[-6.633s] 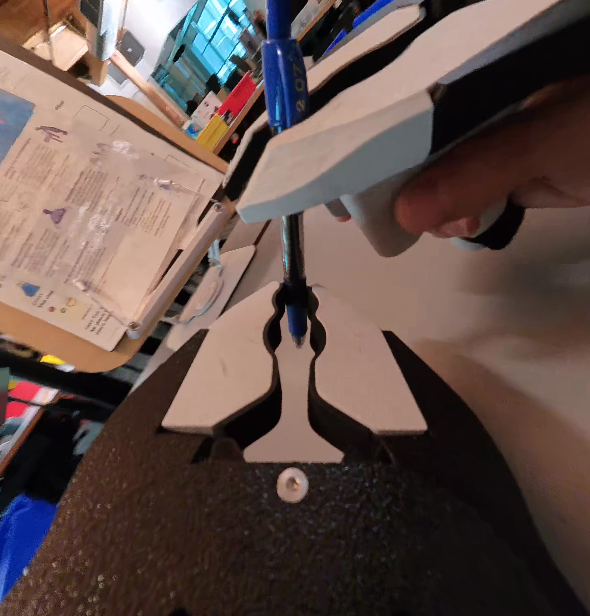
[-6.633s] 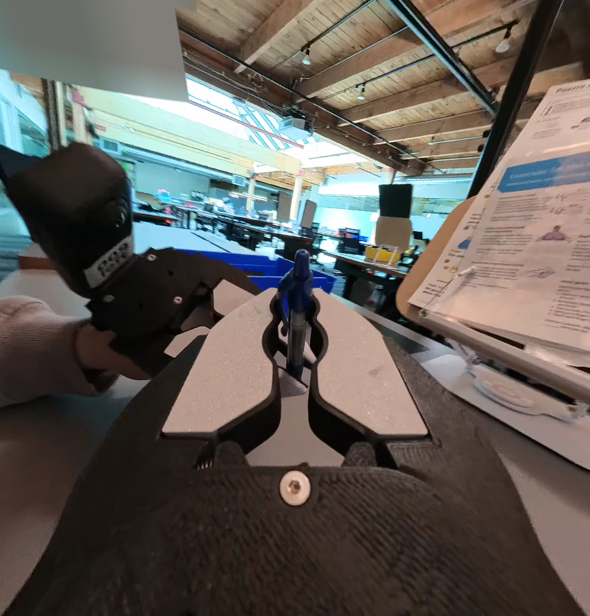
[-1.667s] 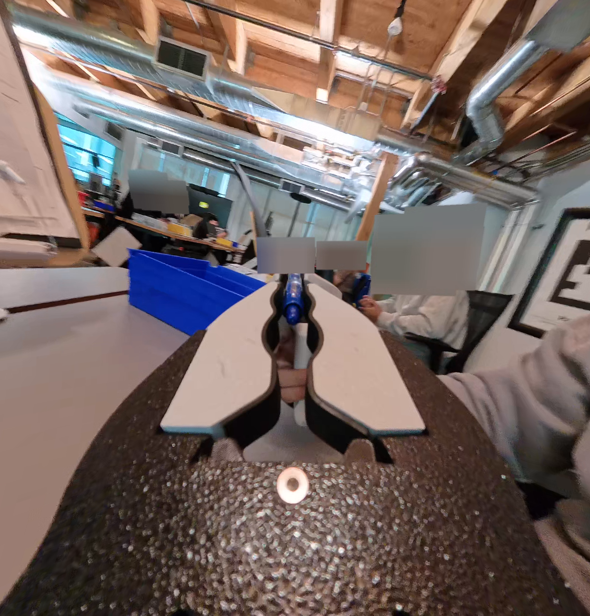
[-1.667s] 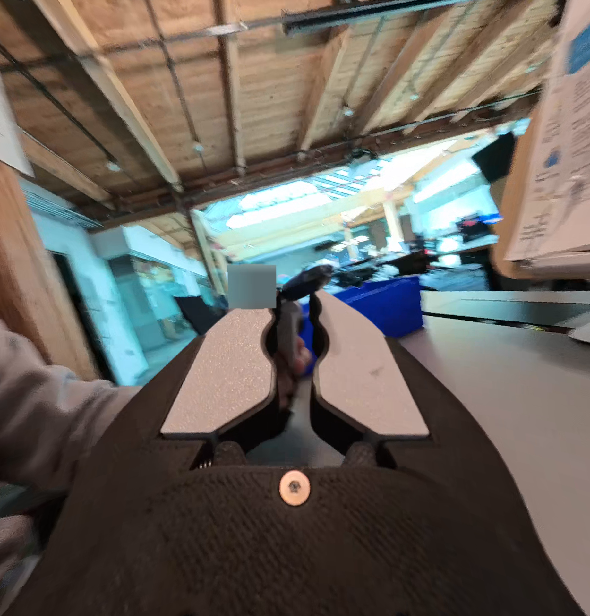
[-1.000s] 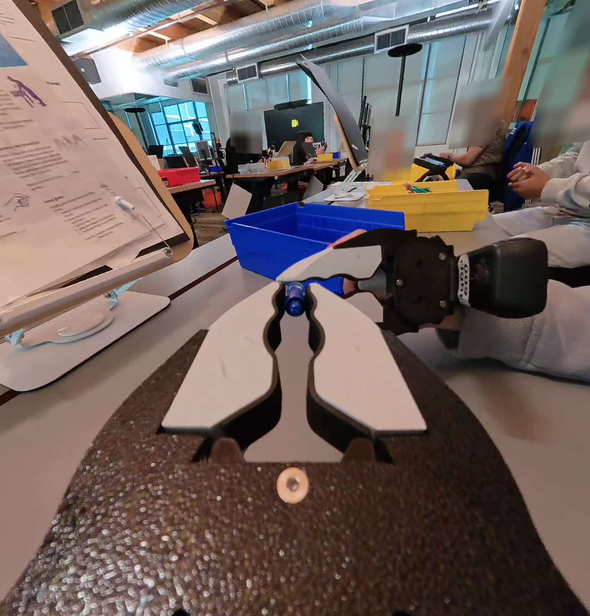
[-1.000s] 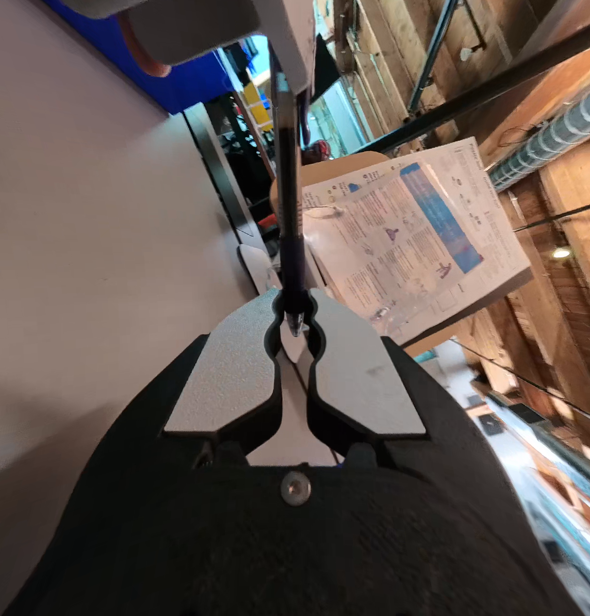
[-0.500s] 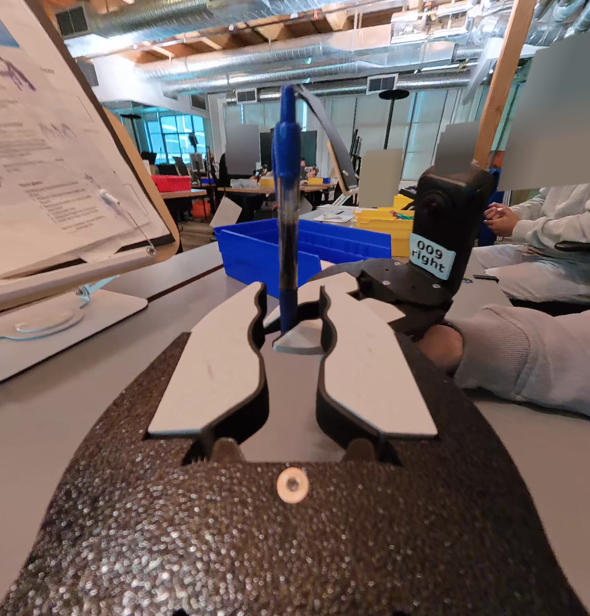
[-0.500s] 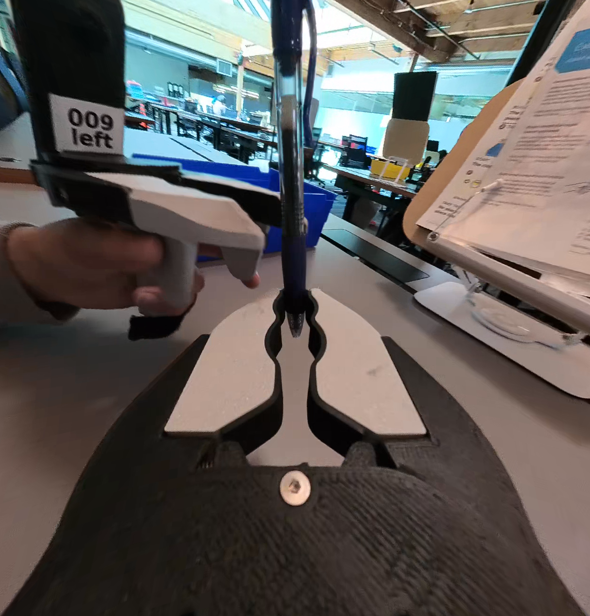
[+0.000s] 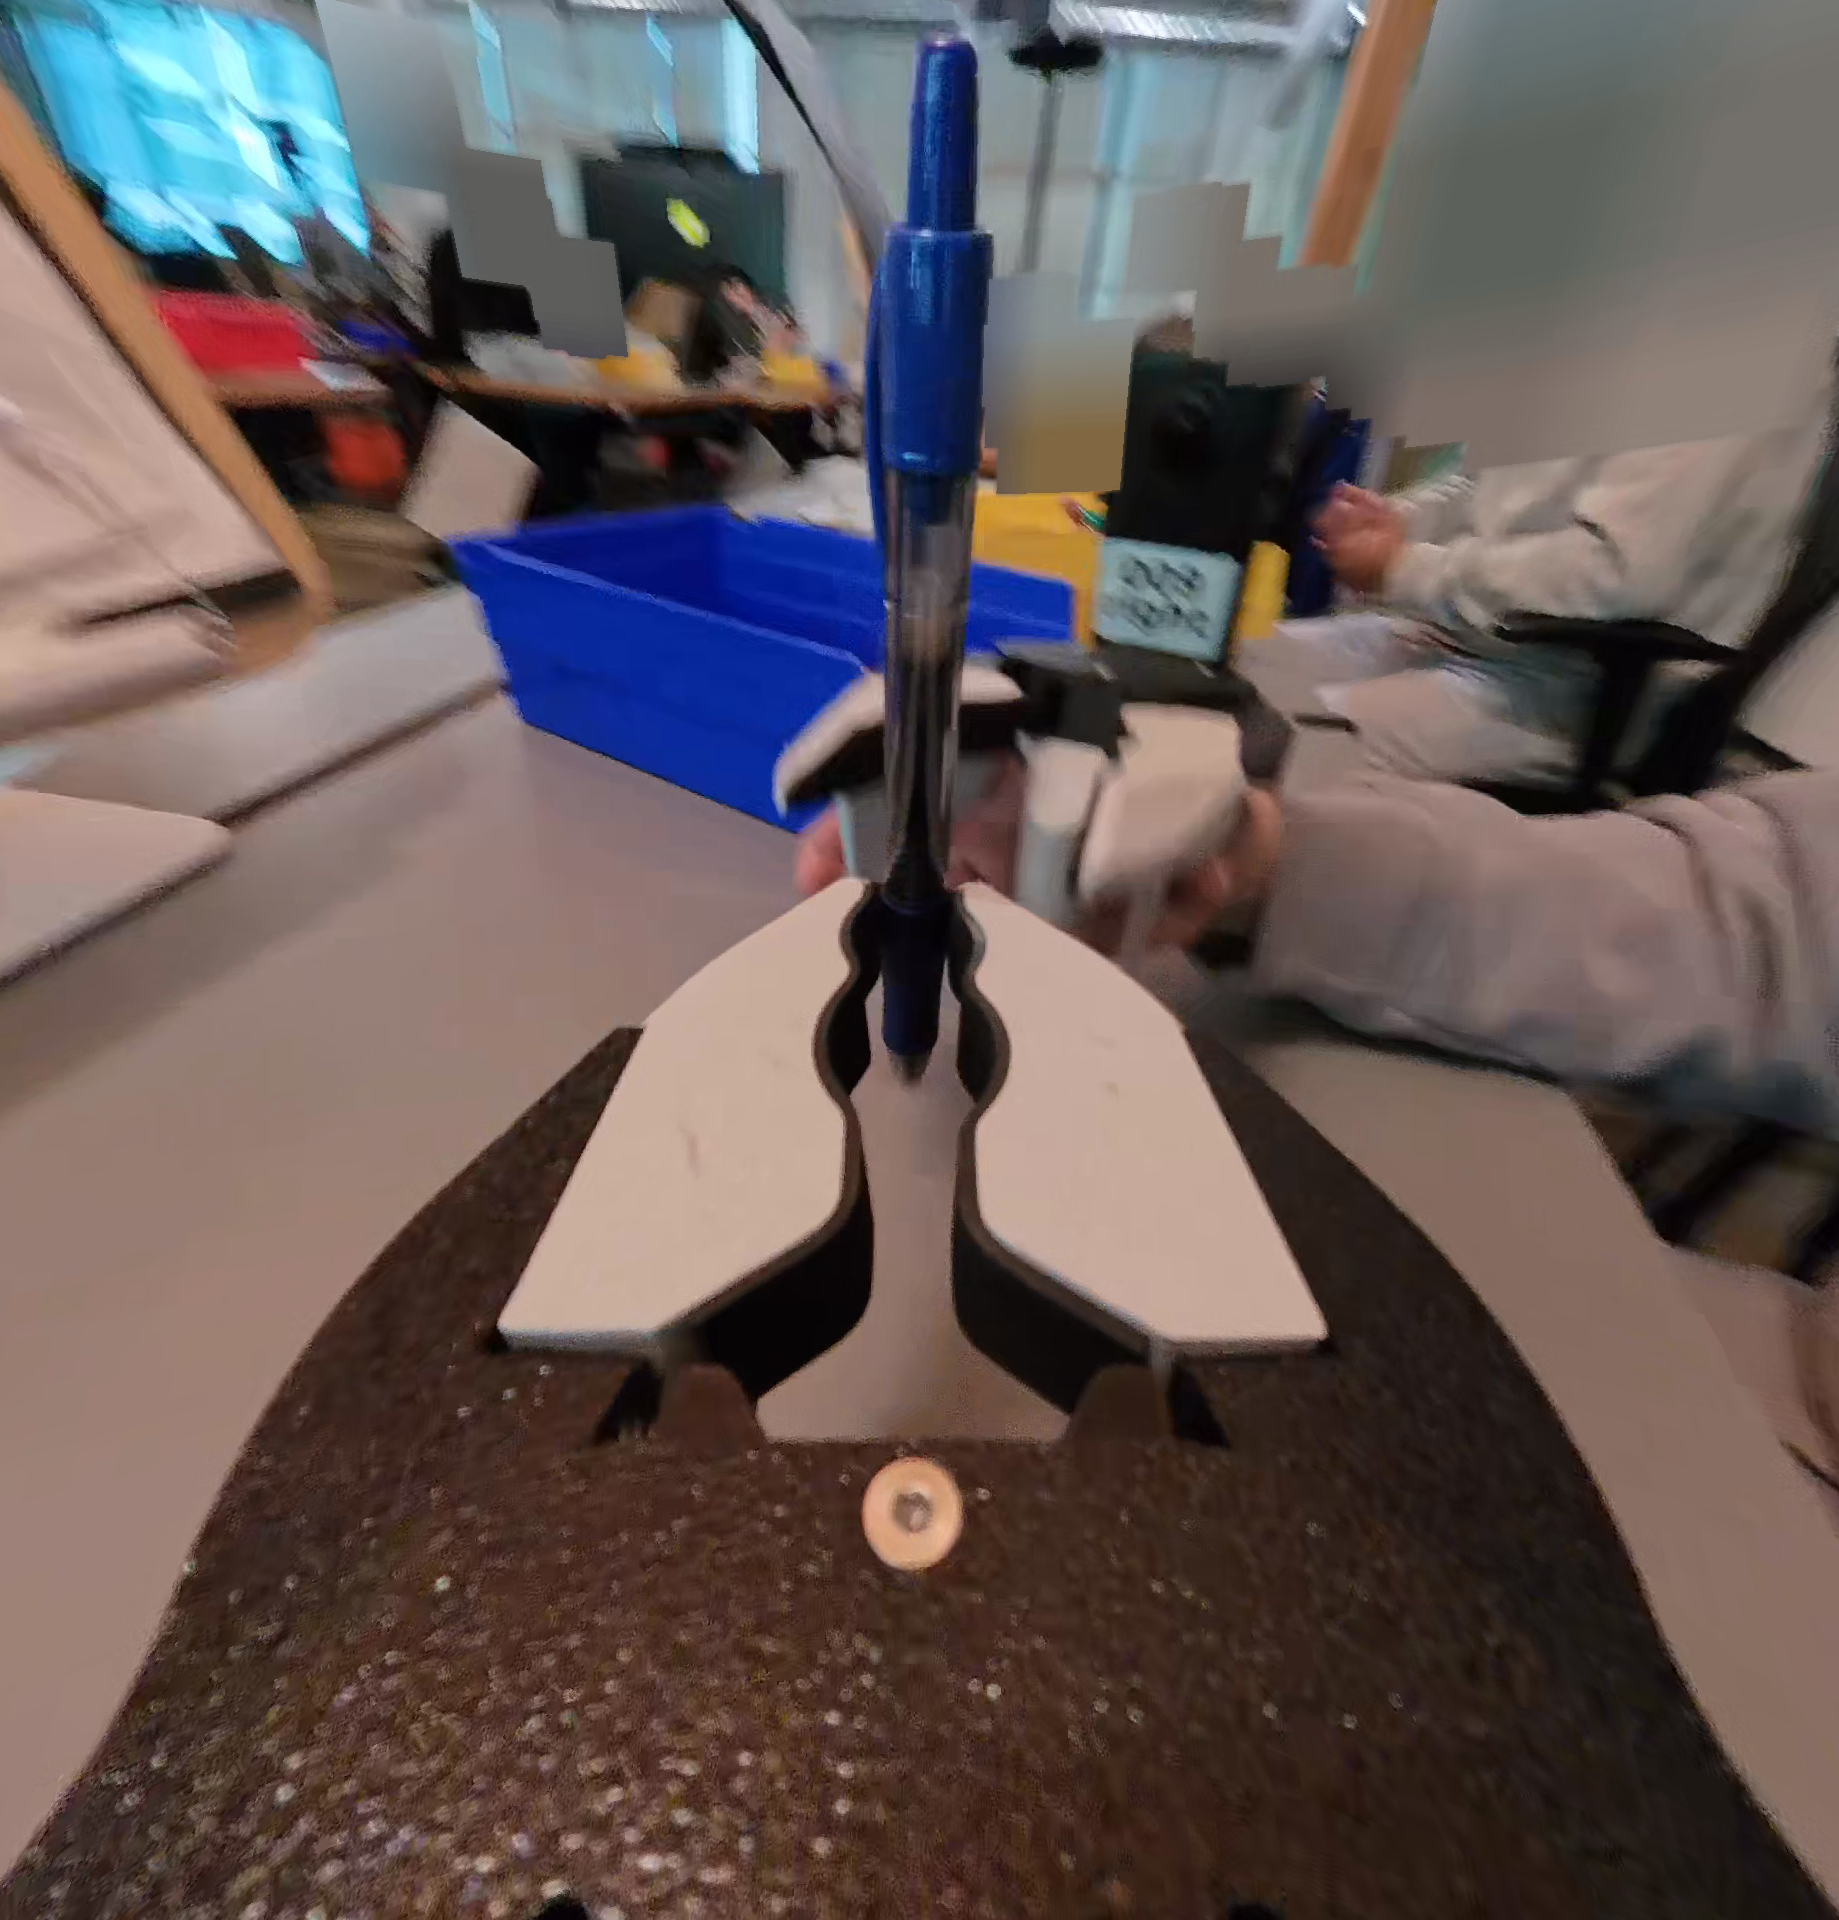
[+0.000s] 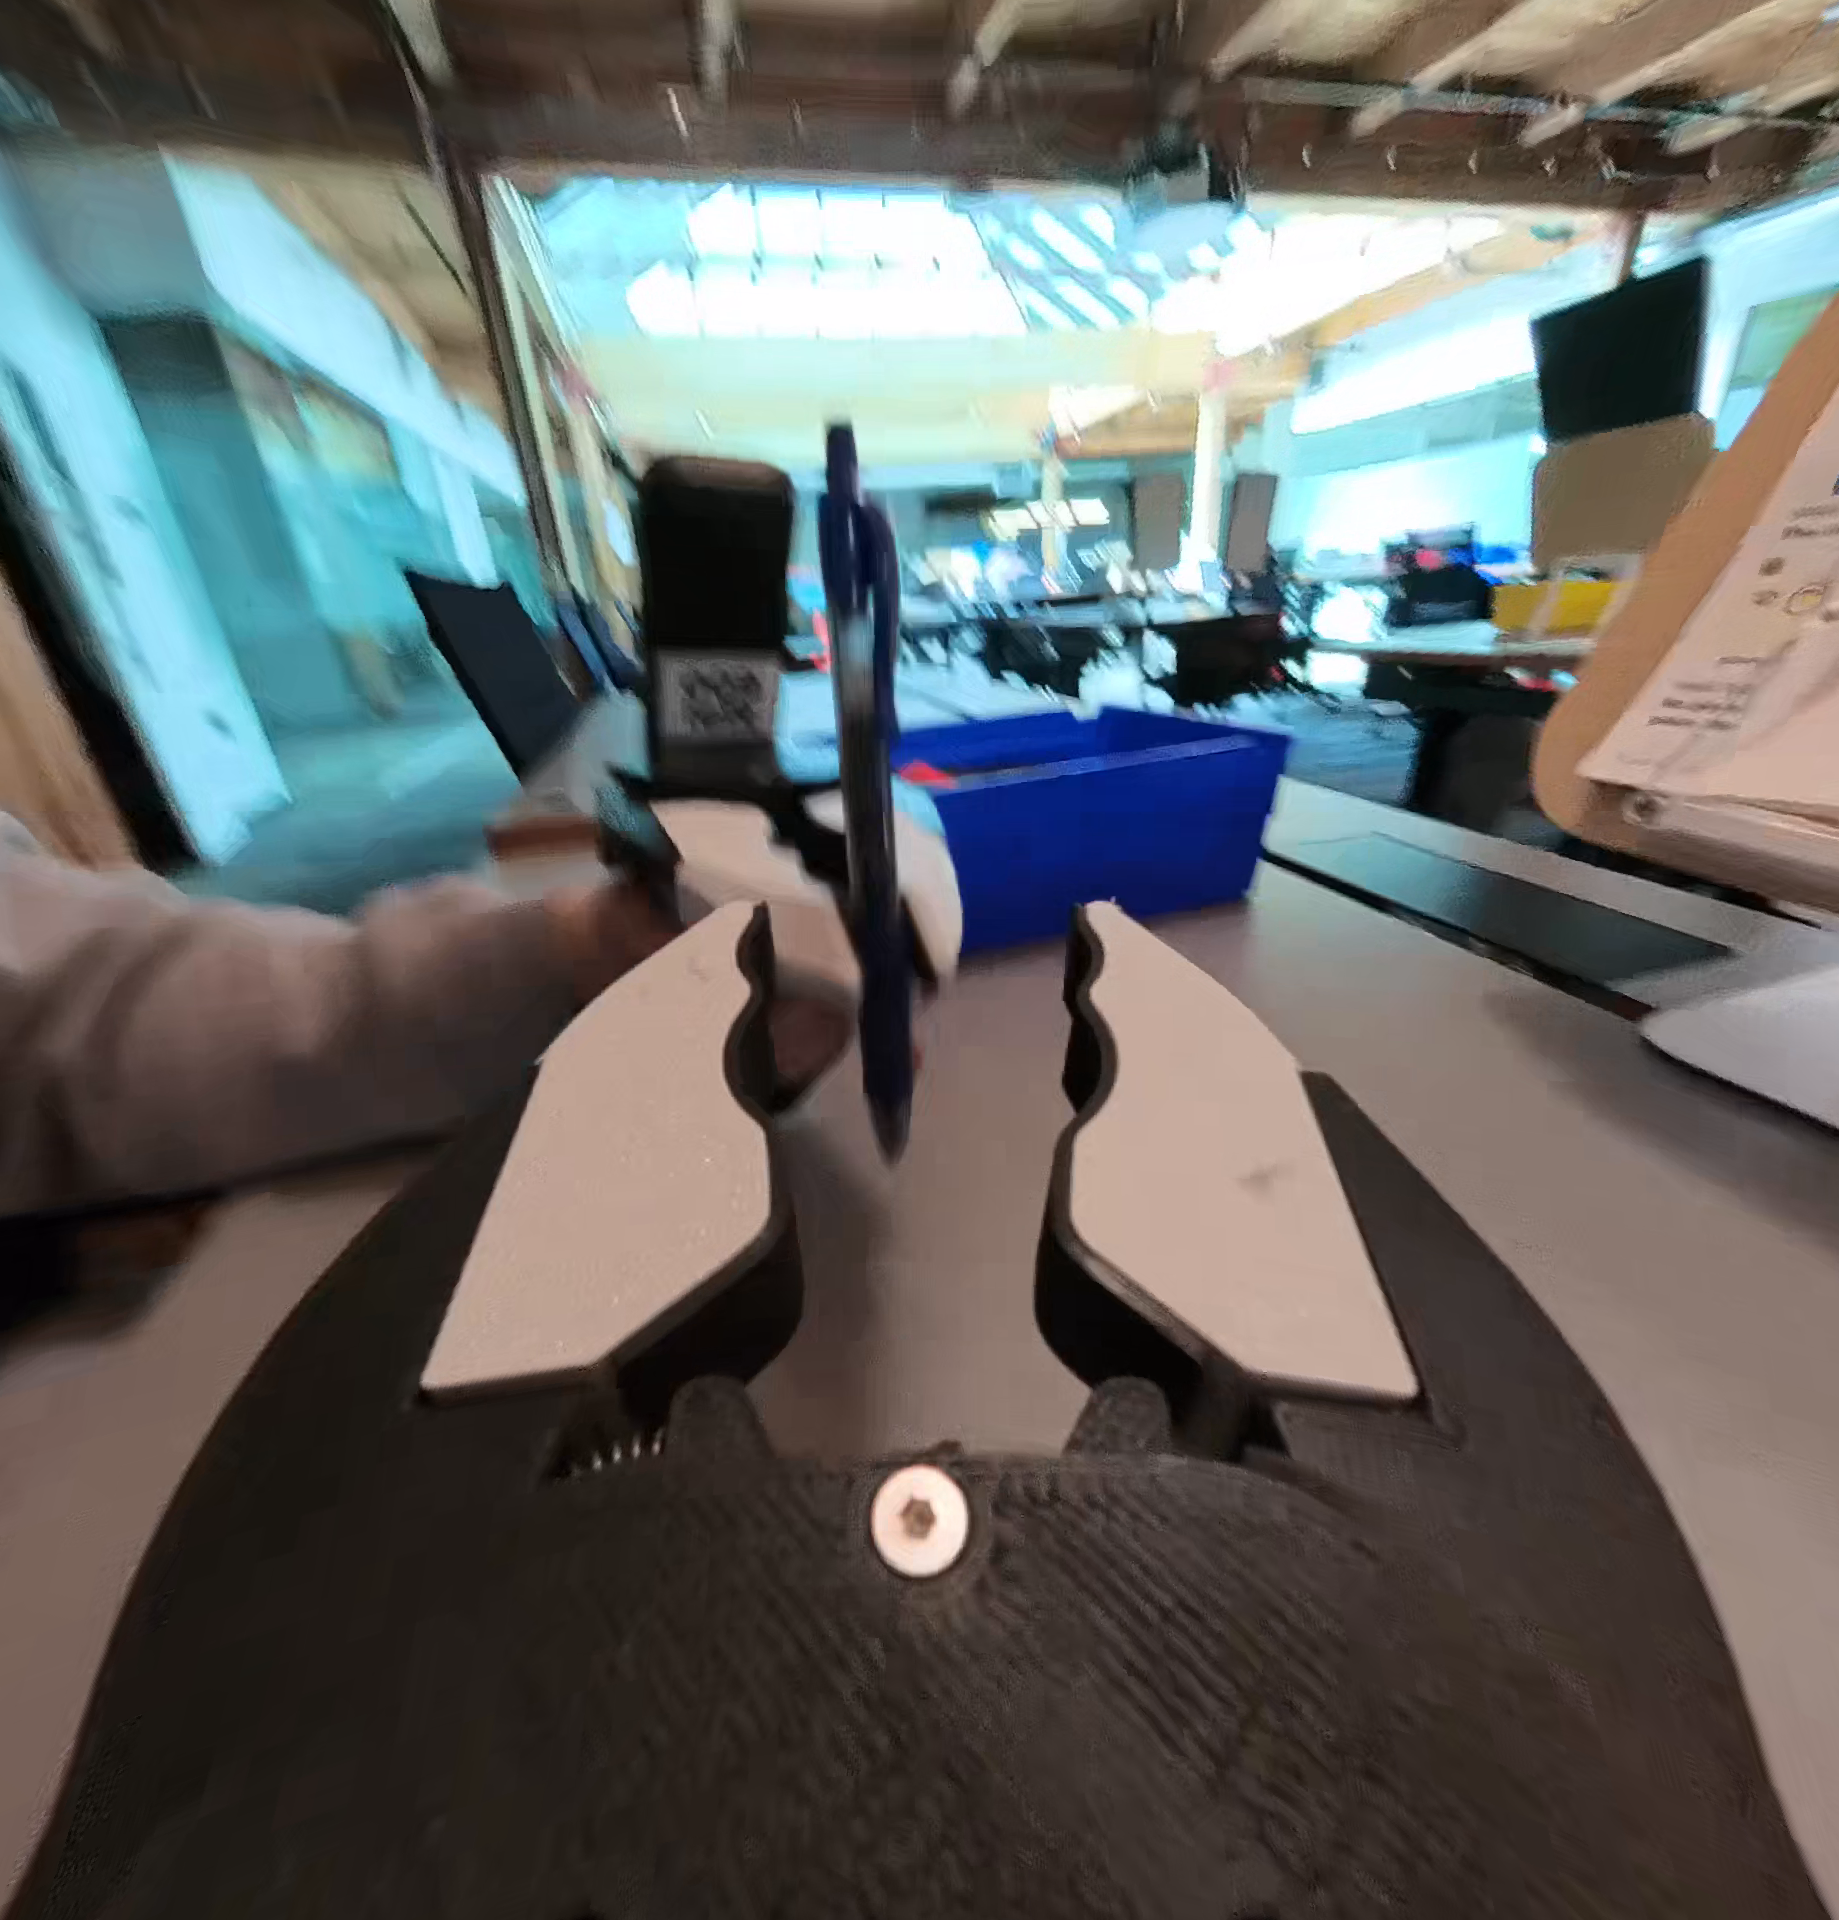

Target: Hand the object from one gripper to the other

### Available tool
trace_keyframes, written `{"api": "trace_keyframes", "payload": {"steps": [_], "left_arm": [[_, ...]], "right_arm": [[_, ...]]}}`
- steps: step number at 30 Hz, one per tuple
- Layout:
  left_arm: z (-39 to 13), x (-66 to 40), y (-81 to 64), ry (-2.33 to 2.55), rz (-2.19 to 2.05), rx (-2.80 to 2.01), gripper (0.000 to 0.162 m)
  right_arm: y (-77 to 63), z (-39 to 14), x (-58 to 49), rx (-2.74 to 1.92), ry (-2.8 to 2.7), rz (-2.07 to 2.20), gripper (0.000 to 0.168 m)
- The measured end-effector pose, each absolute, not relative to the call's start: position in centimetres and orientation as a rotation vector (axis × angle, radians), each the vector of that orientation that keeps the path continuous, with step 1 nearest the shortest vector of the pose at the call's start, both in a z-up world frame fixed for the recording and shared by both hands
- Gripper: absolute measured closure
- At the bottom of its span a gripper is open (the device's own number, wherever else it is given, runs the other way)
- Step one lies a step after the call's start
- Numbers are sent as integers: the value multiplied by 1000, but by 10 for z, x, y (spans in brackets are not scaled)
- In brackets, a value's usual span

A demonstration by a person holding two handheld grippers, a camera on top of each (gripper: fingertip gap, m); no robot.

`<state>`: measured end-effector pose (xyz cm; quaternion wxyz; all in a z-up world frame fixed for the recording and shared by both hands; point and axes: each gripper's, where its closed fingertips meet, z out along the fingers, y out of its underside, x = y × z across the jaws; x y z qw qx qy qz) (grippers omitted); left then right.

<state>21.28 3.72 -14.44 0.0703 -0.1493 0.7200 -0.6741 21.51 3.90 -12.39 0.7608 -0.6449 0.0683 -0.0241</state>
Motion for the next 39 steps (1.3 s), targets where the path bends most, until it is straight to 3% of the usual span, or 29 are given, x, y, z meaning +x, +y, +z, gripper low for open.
{"api": "trace_keyframes", "payload": {"steps": [9, 19, 27, 39], "left_arm": [[-174, 164, 14, 2609, -2088, -236, 151], [-163, 224, 31, 2146, -1877, -466, 150], [-171, 239, 28, 1952, -1447, -331, 121], [-184, 248, 31, 1920, -1311, -374, 151]], "right_arm": [[43, -108, 180, -1286, 29, 229, 158], [32, -95, 223, -1182, 221, -277, 159], [19, -96, 242, -1027, 438, -269, 158], [8, -92, 249, -939, 479, -219, 158]]}}
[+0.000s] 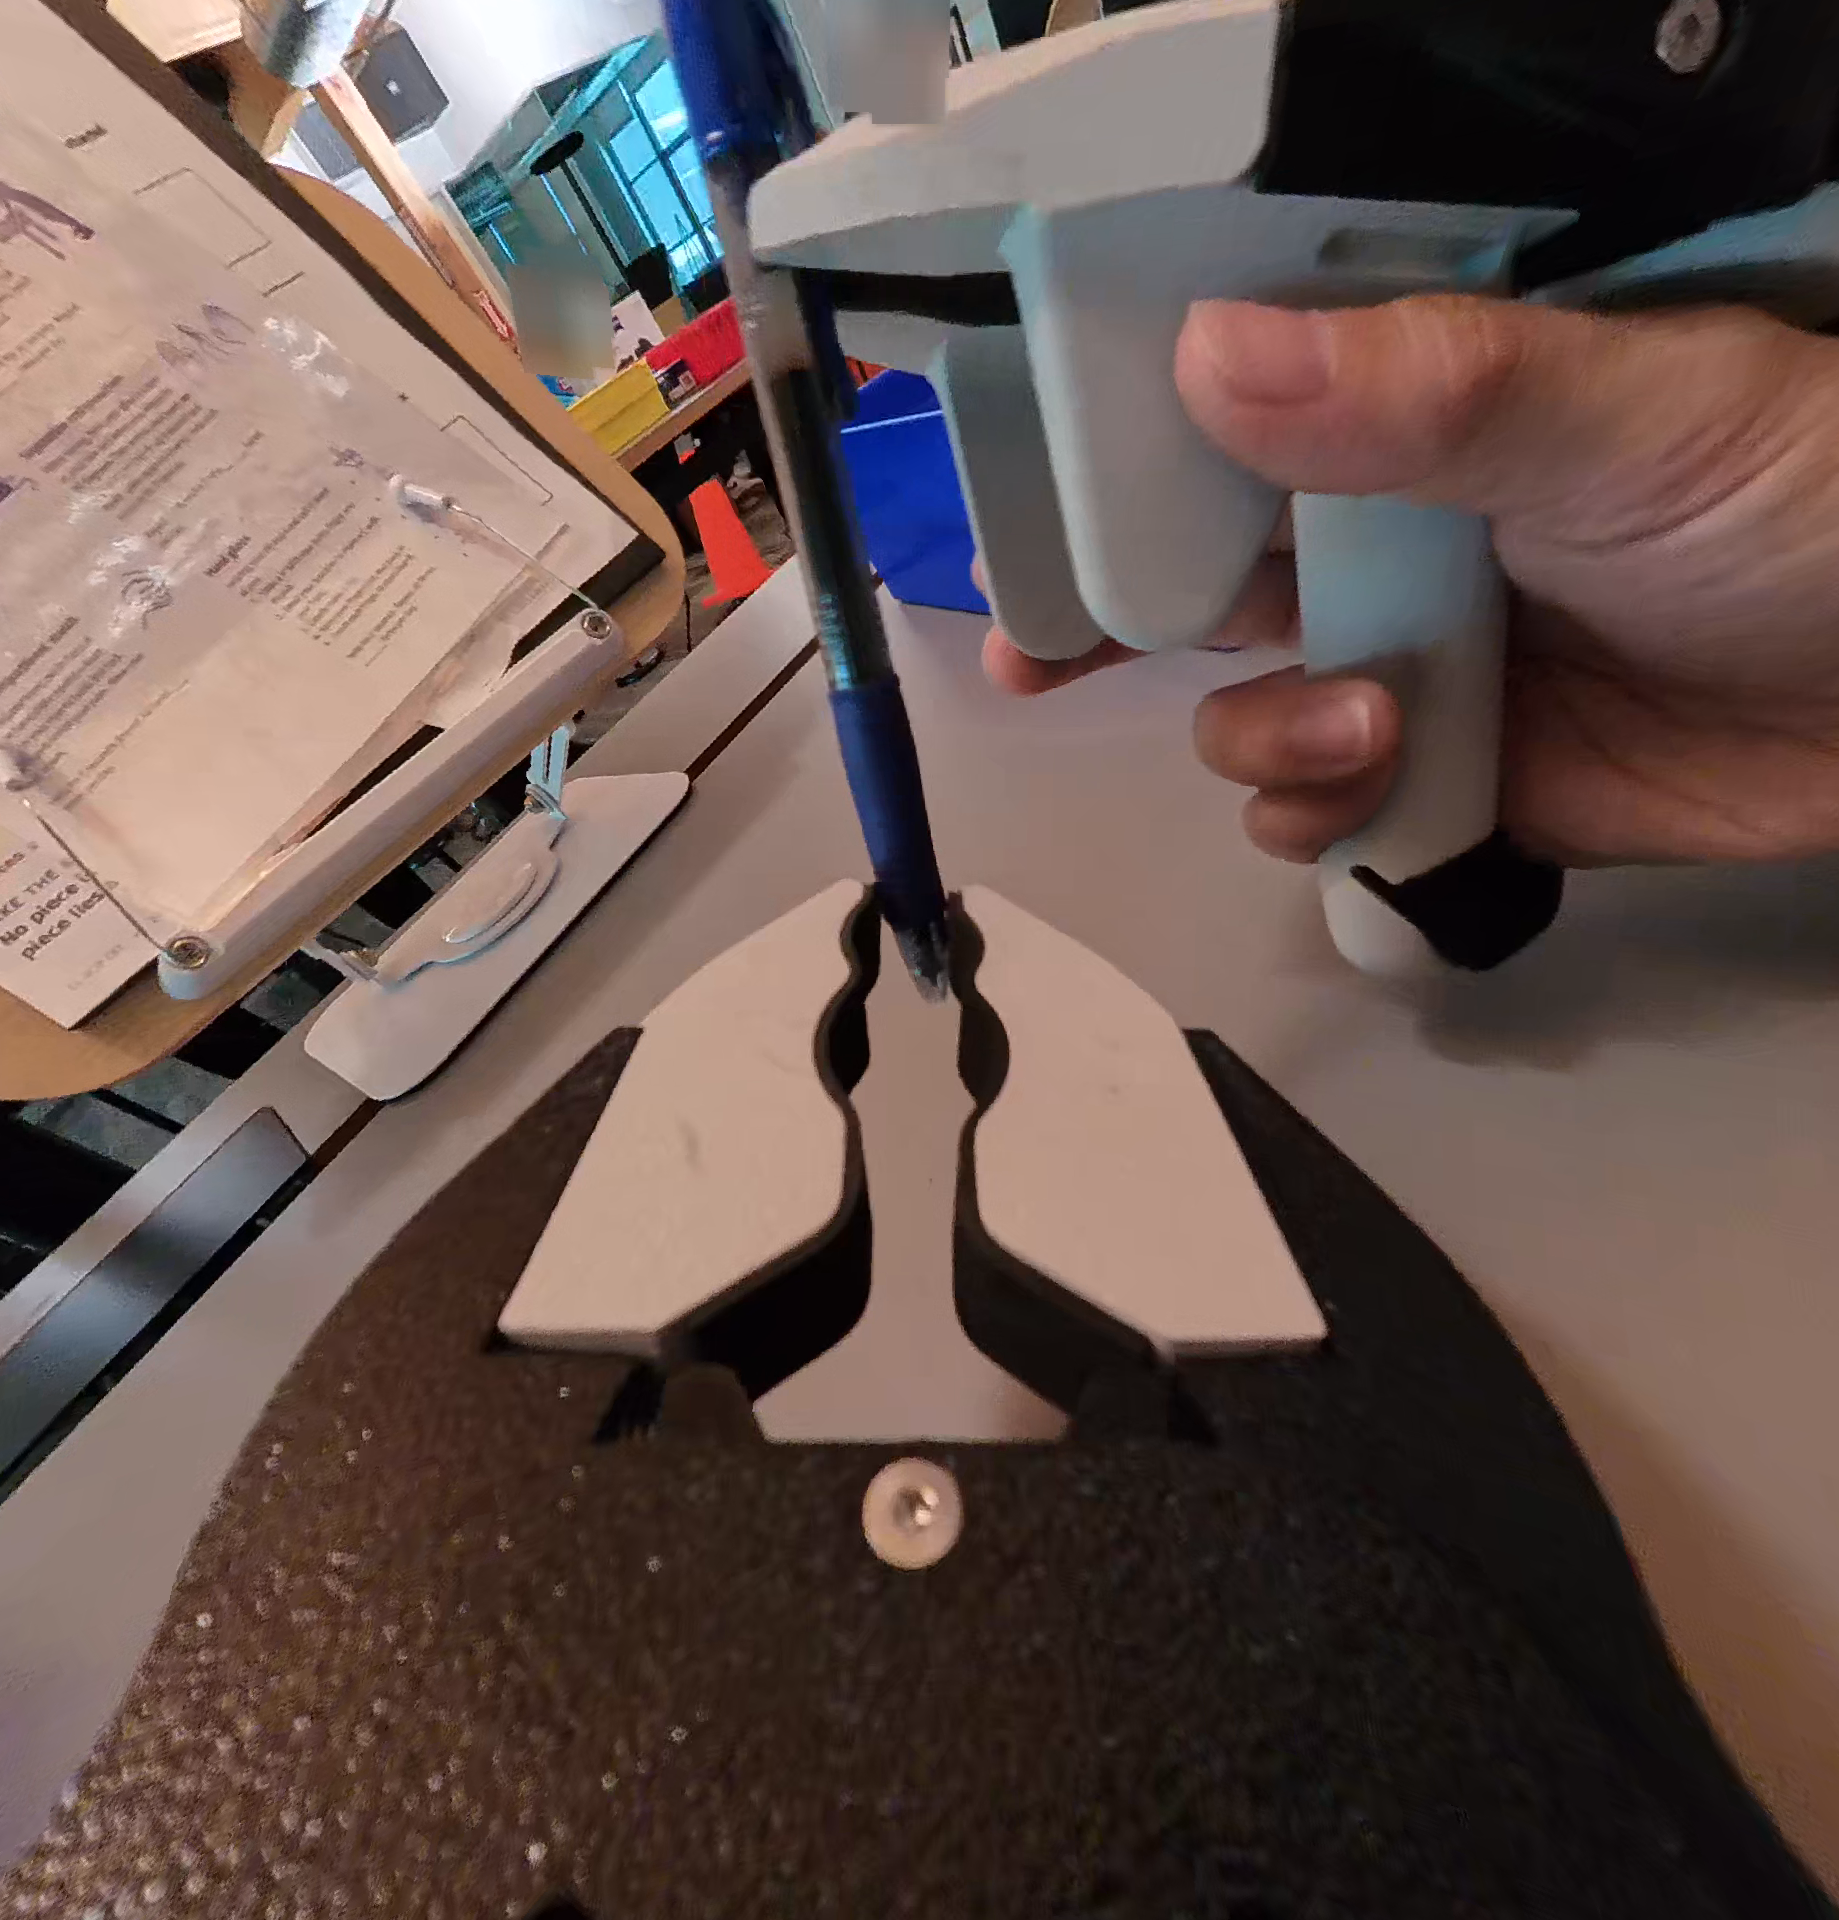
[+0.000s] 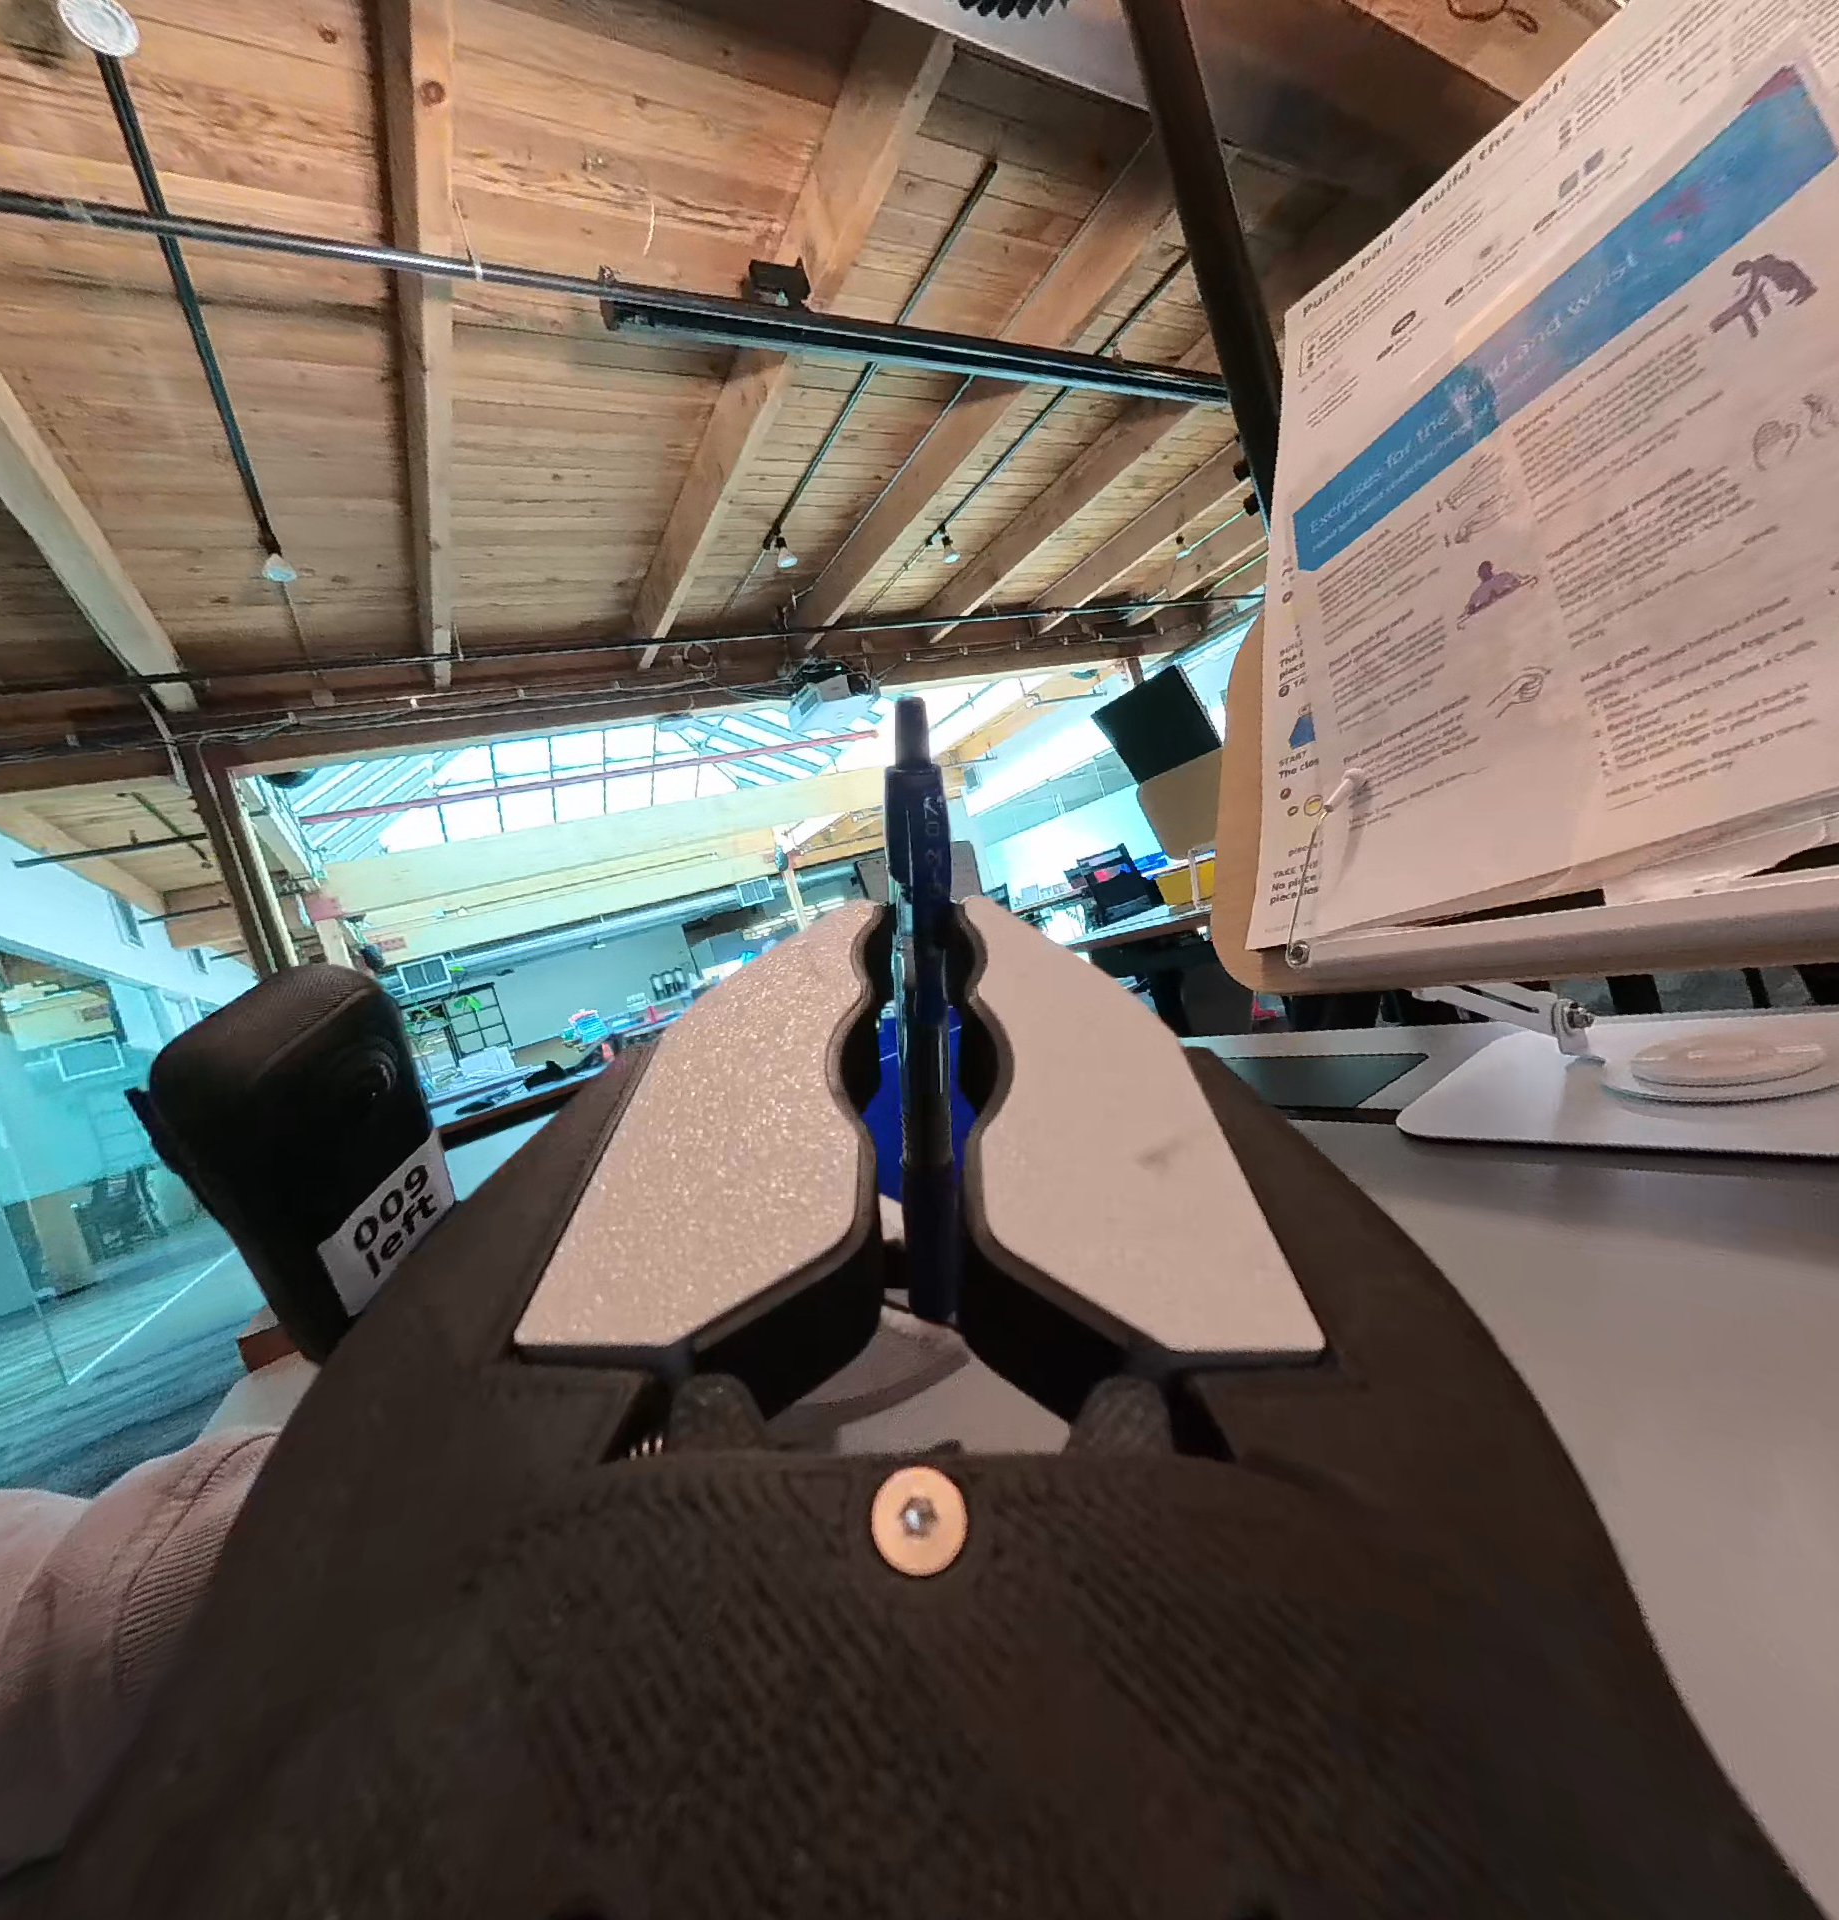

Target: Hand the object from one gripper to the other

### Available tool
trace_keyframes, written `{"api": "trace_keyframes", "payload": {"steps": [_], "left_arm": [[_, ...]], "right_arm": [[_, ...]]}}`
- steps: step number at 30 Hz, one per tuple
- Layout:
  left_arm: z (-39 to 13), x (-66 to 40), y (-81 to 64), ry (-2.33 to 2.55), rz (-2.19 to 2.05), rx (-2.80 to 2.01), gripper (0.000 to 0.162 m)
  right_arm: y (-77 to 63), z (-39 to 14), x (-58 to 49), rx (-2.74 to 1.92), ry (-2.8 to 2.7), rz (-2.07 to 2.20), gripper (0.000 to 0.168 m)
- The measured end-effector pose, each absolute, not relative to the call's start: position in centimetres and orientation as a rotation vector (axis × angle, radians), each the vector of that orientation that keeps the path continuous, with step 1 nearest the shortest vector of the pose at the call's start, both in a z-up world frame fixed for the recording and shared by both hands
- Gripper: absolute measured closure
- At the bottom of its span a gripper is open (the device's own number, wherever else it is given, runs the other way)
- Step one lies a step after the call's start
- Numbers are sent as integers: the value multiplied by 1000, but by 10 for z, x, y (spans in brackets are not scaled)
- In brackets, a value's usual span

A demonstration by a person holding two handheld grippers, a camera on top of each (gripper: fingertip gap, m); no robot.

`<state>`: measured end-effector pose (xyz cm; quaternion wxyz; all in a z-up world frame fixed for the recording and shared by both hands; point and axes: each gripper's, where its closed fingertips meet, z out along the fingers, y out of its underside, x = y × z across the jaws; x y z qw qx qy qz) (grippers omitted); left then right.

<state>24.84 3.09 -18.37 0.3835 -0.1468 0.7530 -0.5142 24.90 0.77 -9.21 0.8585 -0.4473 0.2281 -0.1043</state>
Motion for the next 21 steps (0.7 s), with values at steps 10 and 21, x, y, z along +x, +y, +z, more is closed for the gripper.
{"api": "trace_keyframes", "payload": {"steps": [10, 21], "left_arm": [[-151, 205, 31, 2203, -2182, -361, 152], [-170, 129, 38, 2785, -2451, 83, 152]], "right_arm": [[5, -89, 241, -1039, 315, -64, 106], [19, -84, 185, -1055, 111, 504, 118]]}}
